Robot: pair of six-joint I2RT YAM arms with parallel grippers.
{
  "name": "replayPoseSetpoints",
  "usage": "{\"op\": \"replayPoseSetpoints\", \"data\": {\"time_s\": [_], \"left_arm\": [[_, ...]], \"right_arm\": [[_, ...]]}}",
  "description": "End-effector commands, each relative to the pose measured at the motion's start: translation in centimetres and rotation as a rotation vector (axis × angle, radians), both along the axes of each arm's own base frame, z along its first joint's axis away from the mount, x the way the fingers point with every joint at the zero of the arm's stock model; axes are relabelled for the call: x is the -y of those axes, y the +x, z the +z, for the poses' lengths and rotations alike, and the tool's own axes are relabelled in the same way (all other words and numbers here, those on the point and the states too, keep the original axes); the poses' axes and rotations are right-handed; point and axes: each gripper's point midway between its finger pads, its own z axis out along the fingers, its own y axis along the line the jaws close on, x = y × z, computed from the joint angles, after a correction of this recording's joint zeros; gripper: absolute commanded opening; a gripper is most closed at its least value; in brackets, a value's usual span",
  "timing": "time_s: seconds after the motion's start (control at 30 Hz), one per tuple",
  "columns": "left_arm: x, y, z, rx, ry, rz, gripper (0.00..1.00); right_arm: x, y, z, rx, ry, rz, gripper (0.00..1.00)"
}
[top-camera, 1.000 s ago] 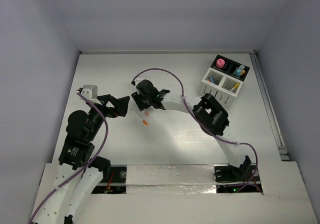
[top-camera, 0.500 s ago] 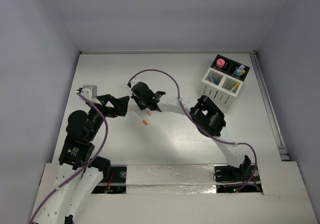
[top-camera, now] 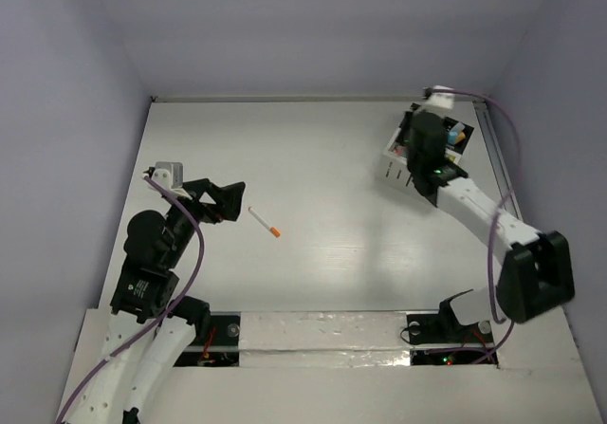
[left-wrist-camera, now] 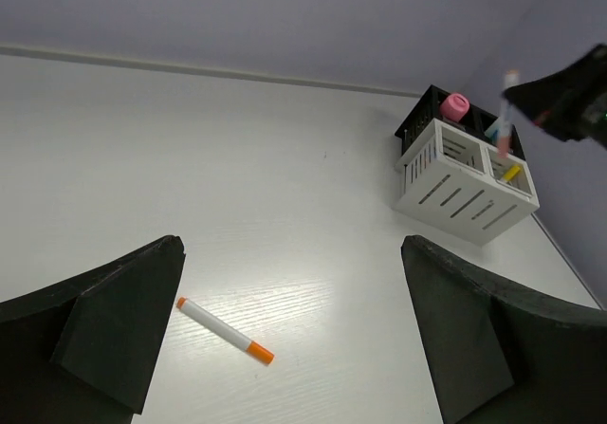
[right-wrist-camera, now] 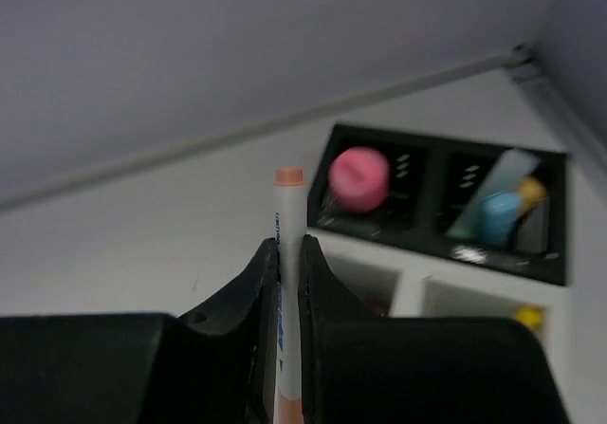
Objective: Sort the stationery into containers
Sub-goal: Place the pen in the storage box.
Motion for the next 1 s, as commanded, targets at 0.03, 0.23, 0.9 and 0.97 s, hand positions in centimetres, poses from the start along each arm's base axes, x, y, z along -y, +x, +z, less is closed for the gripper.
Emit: {"op": "replayPoseSetpoints", "data": {"time_s": [0.03,0.23,0.9,0.97], "left_arm": [[0.1,-0.6,2.8,0.086,-0.026,-0.014,0.99],[0.2,-1.0,3.0,0.095,-0.028,-0.024,0.99],[0.2,-1.1,3.2,0.100,-0.032,-0.024,0.99],[0.3,-1.1,3.1,0.097,-0.031,-0.026,0.99]], "right_arm": [[8.5,-2.3,5.7,0.271,0.115,-0.267,0.00],[14.5,-3.3,5.5,0.306,0.064,-0.433,0.00],[15.5,-0.2,-0.5,0.221,-0.093,-0.474,0.00],[15.5,-0.1,-1.4,0.200,-0.093,-0.479,0.00]]}}
